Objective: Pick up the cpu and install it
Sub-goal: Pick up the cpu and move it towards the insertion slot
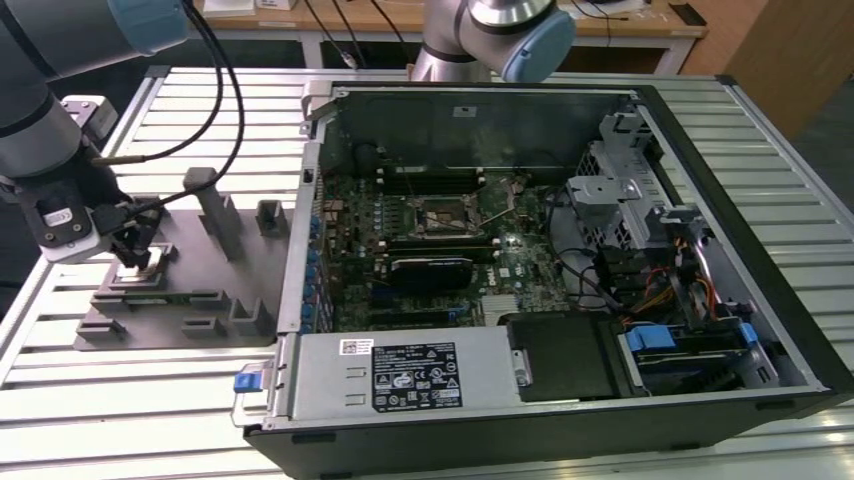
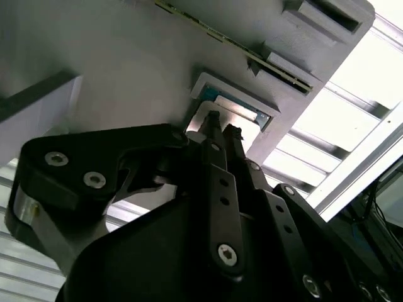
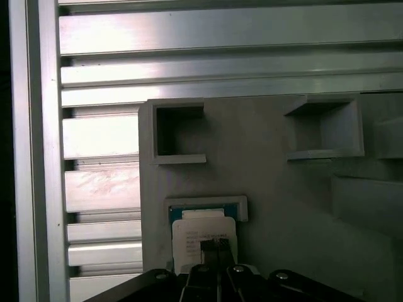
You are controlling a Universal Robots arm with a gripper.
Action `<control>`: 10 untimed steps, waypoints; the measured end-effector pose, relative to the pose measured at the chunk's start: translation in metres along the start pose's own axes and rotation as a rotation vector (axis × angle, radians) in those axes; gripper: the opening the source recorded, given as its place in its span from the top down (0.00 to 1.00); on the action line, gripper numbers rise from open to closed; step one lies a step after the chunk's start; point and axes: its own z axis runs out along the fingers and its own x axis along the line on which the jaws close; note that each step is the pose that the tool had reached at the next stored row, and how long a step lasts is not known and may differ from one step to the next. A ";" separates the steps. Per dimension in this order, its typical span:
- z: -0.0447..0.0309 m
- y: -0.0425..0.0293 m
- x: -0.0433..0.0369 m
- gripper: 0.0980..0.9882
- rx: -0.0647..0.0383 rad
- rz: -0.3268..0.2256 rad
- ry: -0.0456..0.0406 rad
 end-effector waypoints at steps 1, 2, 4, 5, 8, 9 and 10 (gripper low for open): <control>0.0000 0.0000 0.0000 0.92 0.000 0.000 0.0001; 0.0000 0.0000 0.0000 0.85 0.000 0.000 0.0001; 0.0000 0.0000 0.0000 0.71 0.000 0.000 0.0000; 0.0001 0.0000 0.0000 0.71 0.000 0.000 0.0001; 0.0001 0.0000 0.0000 0.58 0.000 0.000 0.0000; 0.0001 -0.0001 0.0000 0.52 0.000 0.000 0.0000; 0.0001 0.0000 0.0000 0.52 0.000 0.000 0.0000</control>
